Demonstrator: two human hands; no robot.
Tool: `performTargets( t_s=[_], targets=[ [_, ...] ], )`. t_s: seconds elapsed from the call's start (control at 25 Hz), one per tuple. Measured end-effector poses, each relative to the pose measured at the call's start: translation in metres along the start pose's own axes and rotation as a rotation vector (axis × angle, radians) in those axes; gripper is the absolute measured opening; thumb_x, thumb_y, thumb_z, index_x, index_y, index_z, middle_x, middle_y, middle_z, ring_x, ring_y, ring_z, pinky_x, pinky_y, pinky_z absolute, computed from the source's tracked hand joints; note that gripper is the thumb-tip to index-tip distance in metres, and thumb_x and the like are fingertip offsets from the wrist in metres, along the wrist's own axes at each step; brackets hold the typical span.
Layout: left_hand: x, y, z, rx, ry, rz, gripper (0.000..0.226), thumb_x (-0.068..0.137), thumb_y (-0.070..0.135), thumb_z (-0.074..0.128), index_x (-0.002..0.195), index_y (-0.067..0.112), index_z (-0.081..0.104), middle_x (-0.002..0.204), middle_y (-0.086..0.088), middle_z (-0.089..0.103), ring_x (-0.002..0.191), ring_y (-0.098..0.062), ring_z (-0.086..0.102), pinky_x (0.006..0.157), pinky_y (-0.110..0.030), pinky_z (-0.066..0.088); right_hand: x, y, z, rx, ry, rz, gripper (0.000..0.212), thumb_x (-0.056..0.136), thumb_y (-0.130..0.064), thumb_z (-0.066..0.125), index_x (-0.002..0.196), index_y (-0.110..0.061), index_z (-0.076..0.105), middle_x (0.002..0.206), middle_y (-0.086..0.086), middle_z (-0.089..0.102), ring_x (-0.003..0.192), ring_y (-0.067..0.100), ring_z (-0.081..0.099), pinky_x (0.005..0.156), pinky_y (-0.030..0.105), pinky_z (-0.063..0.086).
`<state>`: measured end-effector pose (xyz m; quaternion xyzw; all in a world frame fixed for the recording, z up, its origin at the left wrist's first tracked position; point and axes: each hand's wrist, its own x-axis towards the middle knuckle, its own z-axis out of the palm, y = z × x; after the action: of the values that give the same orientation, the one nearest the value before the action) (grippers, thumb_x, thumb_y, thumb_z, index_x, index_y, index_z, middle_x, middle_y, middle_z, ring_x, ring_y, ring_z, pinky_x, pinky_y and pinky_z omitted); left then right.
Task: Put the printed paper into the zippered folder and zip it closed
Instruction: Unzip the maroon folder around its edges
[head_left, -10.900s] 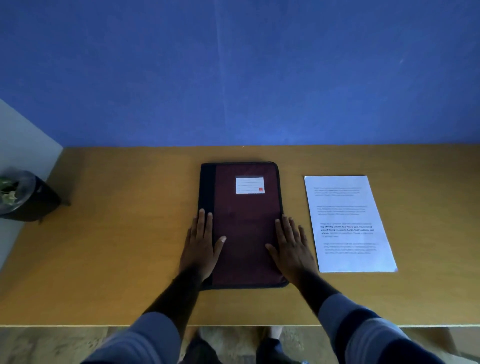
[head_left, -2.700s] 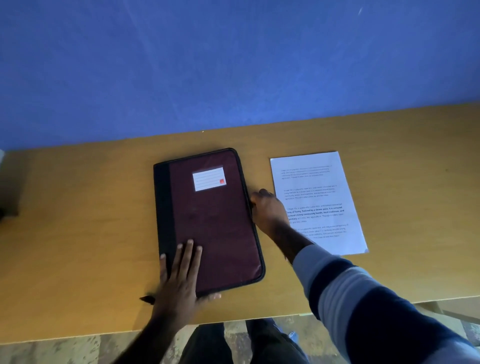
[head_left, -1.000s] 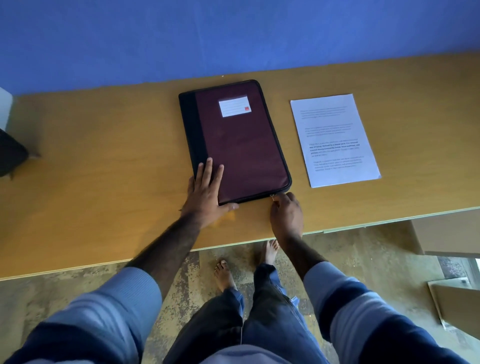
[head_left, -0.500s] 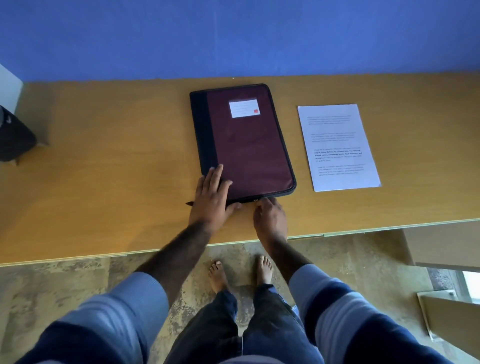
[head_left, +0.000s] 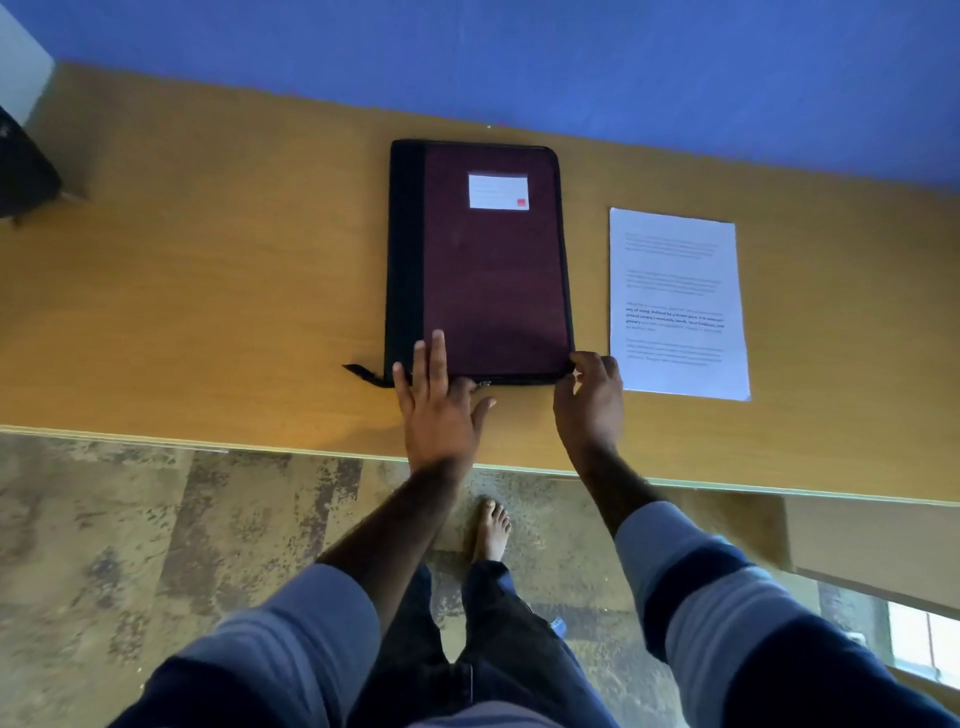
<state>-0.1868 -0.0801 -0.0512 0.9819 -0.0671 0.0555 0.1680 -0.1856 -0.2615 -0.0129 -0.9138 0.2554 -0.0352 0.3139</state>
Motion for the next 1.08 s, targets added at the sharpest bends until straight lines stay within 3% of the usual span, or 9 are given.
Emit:
performTargets(
  t_s=[0.28, 0.44, 0.84, 1.0, 1.08],
  targets=[
    [-0.025, 0.023, 0.019, -0.121, 0.09, -0.385, 0.042, 0.096, 0.05, 0.058, 0.12, 0.017, 0.066, 0.168, -0.012, 0.013, 0.154, -0.033, 0.014, 0.122, -0.058, 0.014, 0.012, 0.009, -0.002, -0.017, -0.129, -0.006, 0.038, 0.091, -0.008, 0.054, 0.128, -0.01, 0.061, 0.126, 0.014, 0.059, 0.112, 0.033, 0.058, 0.087, 0.041, 0.054],
    [-0.015, 0.043, 0.02, -0.315, 0.12, -0.592, 0.032, 0.087, 0.042, 0.069, 0.112, 0.023, 0.065, 0.168, -0.003, 0.014, 0.154, -0.029, 0.016, 0.122, -0.059, 0.013, 0.013, 0.014, -0.002, -0.027, -0.141, -0.047, 0.039, 0.091, -0.008, 0.054, 0.129, -0.01, 0.06, 0.126, 0.013, 0.06, 0.114, 0.032, 0.056, 0.088, 0.04, 0.052],
    [0.001, 0.072, 0.023, -0.358, 0.112, -0.781, 0.011, 0.084, 0.033, 0.074, 0.09, 0.028, 0.067, 0.169, 0.0, 0.007, 0.155, -0.027, 0.013, 0.123, -0.057, 0.009, 0.009, 0.022, 0.005, -0.037, -0.134, -0.087, 0.037, 0.095, -0.021, 0.058, 0.131, -0.012, 0.058, 0.128, 0.011, 0.058, 0.117, 0.03, 0.055, 0.094, 0.044, 0.053],
    [-0.004, 0.063, 0.023, -0.306, 0.113, -0.717, 0.013, 0.089, 0.035, 0.069, 0.091, 0.023, 0.069, 0.169, 0.0, 0.009, 0.154, -0.028, 0.014, 0.124, -0.056, 0.01, 0.02, 0.02, 0.003, 0.021, -0.125, -0.033, 0.043, 0.095, -0.034, 0.065, 0.13, -0.009, 0.057, 0.122, 0.012, 0.065, 0.109, 0.031, 0.062, 0.085, 0.04, 0.055],
    [-0.006, 0.053, 0.02, -0.292, 0.122, -0.667, 0.013, 0.089, 0.037, 0.068, 0.088, 0.024, 0.069, 0.168, 0.001, 0.013, 0.155, -0.027, 0.013, 0.124, -0.054, 0.008, 0.037, 0.015, 0.002, 0.073, -0.162, 0.083, 0.039, 0.09, -0.037, 0.071, 0.116, -0.008, 0.066, 0.105, 0.012, 0.072, 0.099, 0.032, 0.067, 0.075, 0.034, 0.053]
  ],
)
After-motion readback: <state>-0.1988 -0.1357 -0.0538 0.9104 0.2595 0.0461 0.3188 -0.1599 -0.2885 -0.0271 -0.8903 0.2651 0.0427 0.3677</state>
